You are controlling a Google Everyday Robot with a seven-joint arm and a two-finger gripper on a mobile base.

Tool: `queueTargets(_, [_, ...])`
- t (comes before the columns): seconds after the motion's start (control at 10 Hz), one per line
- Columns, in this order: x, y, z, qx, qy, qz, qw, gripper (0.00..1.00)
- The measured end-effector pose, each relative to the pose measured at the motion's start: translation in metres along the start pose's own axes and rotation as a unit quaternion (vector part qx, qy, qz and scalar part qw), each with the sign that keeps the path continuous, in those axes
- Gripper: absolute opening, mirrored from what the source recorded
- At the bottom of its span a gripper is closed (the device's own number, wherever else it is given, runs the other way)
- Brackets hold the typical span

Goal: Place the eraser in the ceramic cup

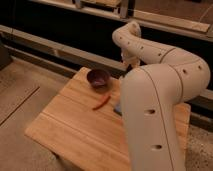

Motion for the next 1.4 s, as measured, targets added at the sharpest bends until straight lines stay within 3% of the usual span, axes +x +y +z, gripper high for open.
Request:
queueTargets(0.9, [0.011, 0.01, 0.01, 0.005, 0.01, -0.012, 0.9999, 0.0])
queueTargets(1.4, [0.014, 0.003, 0.019, 0.014, 0.014, -0.01, 0.9998, 0.0])
